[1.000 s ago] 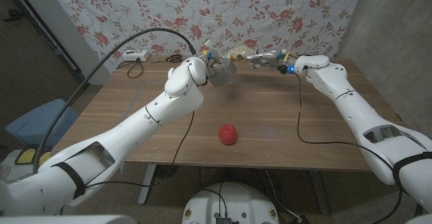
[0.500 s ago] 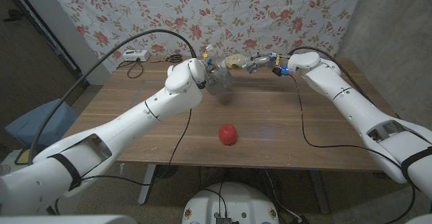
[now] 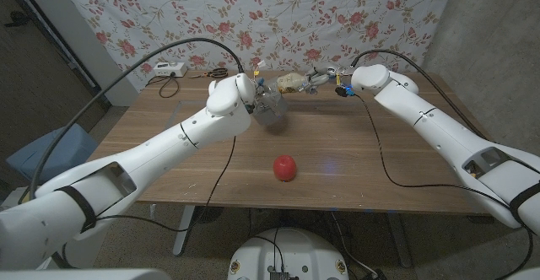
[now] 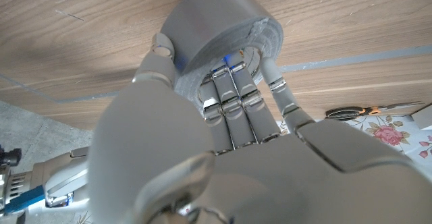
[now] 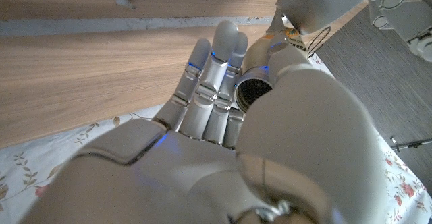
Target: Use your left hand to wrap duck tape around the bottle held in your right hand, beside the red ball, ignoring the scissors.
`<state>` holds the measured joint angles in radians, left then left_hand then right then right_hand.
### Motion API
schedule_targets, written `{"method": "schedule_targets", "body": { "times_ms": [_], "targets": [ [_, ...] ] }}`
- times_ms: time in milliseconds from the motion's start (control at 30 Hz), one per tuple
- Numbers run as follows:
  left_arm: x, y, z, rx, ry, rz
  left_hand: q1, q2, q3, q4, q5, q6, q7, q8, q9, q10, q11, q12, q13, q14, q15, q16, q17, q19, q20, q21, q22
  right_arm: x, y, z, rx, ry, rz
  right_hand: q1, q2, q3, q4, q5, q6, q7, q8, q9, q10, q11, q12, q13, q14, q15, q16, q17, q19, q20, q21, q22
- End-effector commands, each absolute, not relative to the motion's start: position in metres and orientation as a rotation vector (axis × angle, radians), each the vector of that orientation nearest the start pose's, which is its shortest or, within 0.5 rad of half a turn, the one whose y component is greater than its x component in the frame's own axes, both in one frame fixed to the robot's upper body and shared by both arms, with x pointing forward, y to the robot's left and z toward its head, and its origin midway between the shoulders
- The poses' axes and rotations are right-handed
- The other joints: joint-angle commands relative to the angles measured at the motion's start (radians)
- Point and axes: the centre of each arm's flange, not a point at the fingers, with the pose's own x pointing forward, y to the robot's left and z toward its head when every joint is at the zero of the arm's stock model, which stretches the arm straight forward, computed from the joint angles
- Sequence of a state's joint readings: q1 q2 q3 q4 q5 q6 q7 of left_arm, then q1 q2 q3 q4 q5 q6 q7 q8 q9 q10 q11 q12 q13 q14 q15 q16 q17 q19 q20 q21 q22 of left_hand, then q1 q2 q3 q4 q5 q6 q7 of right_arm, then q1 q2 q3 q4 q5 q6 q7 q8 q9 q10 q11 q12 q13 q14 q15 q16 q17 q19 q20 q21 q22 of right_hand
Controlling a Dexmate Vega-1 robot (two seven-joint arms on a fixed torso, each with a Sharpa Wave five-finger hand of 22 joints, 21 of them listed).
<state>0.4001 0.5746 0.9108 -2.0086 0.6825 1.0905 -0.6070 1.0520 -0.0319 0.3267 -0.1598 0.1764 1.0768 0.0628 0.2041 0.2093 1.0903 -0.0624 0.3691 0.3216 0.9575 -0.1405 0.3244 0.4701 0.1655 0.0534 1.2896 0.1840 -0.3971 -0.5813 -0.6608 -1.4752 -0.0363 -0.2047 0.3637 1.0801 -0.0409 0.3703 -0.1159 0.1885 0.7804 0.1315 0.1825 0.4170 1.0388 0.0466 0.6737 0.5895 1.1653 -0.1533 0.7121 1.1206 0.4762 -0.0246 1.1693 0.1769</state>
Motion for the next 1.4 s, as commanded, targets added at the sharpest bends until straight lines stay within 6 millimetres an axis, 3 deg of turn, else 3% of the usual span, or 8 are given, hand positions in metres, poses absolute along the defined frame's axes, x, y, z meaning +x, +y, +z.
{"method": "schedule_targets", "body": {
  "times_ms": [33,267,567,733,933,1133,1300,1400],
  "targets": [
    [0.564,0.117,0.091,1.39,-0.102,-0.032,0.172,0.178,0.021,0.012,0.005,-0.002,-0.002,0.006,0.002,0.08,-0.085,-0.004,0.05,-0.007,-0.093,-0.005,0.004,-0.002,0.001,-0.004,0.002,0.643,-0.151,0.117,-1.225,-0.513,0.342,0.012,0.198,0.034,0.044,-0.004,0.36,-0.048,-0.002,-0.005,0.096,-0.004,-0.012,-0.001,-0.063,-0.037,-0.013,-0.002,-0.005,0.002,0.006,0.002],
    [0.564,0.116,0.088,1.437,-0.087,-0.018,0.171,0.18,0.022,0.013,0.006,-0.012,-0.007,0.003,0.002,0.074,-0.088,-0.007,0.052,-0.013,-0.091,-0.009,0.007,-0.006,0.004,-0.006,0.002,0.641,-0.142,0.113,-1.37,-0.49,0.3,-0.024,0.206,0.02,0.054,-0.005,0.307,-0.084,-0.006,-0.02,0.026,-0.015,-0.05,-0.012,-0.143,-0.035,-0.052,-0.026,-0.016,0.0,0.008,0.002],
    [0.563,0.114,0.086,1.48,-0.082,0.014,0.164,0.185,0.023,0.018,0.007,-0.024,-0.017,0.001,0.002,0.067,-0.095,-0.009,0.059,-0.018,-0.093,-0.014,0.008,-0.009,0.004,-0.007,0.002,0.638,-0.139,0.111,-1.45,-0.492,0.252,-0.037,0.194,0.039,0.037,0.002,0.222,-0.128,-0.007,-0.04,-0.061,-0.037,-0.099,-0.034,-0.204,-0.042,-0.117,-0.07,-0.039,-0.005,0.002,0.001],
    [0.561,0.113,0.087,1.498,-0.084,0.034,0.159,0.188,0.025,0.021,0.008,-0.041,-0.024,-0.003,0.003,0.052,-0.092,-0.015,0.063,-0.028,-0.091,-0.021,0.01,-0.018,0.013,-0.011,0.002,0.637,-0.139,0.113,-1.472,-0.493,0.236,-0.09,0.162,0.018,0.045,-0.002,0.17,-0.133,-0.006,-0.056,-0.111,-0.025,-0.139,-0.064,-0.244,-0.03,-0.173,-0.132,-0.058,0.004,-0.004,0.0],
    [0.56,0.111,0.086,1.533,-0.08,0.057,0.16,0.19,0.027,0.02,0.008,-0.06,-0.033,-0.005,0.005,0.037,-0.091,-0.019,0.071,-0.047,-0.09,-0.025,0.017,-0.033,0.024,-0.014,0.003,0.638,-0.139,0.112,-1.507,-0.462,0.235,-0.166,0.12,-0.009,0.052,0.008,0.049,-0.138,-0.01,-0.085,-0.244,-0.018,-0.201,-0.091,-0.356,0.007,-0.303,-0.258,-0.081,0.011,-0.021,-0.002],
    [0.556,0.109,0.088,1.583,-0.065,0.059,0.101,0.163,0.001,0.042,0.004,-0.203,-0.07,-0.024,0.008,-0.104,-0.099,-0.064,0.105,-0.169,-0.057,-0.08,0.014,-0.088,0.057,-0.028,0.003,0.636,-0.139,0.111,-1.519,-0.474,0.225,-0.223,0.091,-0.031,0.061,0.016,-0.032,-0.142,-0.01,-0.107,-0.343,-0.015,-0.244,-0.112,-0.436,0.025,-0.386,-0.327,-0.111,0.027,-0.041,-0.002],
    [0.555,0.108,0.09,1.616,-0.046,0.04,0.015,0.119,-0.044,0.068,0.013,-0.388,-0.079,-0.034,0.004,-0.29,-0.065,-0.126,0.125,-0.291,0.011,-0.124,0.0,-0.157,0.091,-0.056,0.001,0.636,-0.14,0.113,-1.535,-0.45,0.222,-0.26,0.066,-0.052,0.064,0.027,-0.101,-0.155,-0.01,-0.122,-0.435,-0.019,-0.274,-0.118,-0.514,0.045,-0.447,-0.364,-0.132,0.037,-0.057,-0.001],
    [0.555,0.108,0.092,1.629,-0.037,0.026,-0.032,0.092,-0.074,0.083,0.026,-0.486,-0.069,-0.033,0.003,-0.387,-0.036,-0.151,0.132,-0.384,0.049,-0.144,-0.02,-0.202,0.121,-0.081,0.0,0.635,-0.14,0.114,-1.558,-0.439,0.212,-0.314,0.038,-0.085,0.077,0.041,-0.184,-0.159,-0.009,-0.136,-0.524,-0.028,-0.304,-0.13,-0.598,0.063,-0.503,-0.397,-0.187,0.054,-0.09,-0.002]
  ]
}}
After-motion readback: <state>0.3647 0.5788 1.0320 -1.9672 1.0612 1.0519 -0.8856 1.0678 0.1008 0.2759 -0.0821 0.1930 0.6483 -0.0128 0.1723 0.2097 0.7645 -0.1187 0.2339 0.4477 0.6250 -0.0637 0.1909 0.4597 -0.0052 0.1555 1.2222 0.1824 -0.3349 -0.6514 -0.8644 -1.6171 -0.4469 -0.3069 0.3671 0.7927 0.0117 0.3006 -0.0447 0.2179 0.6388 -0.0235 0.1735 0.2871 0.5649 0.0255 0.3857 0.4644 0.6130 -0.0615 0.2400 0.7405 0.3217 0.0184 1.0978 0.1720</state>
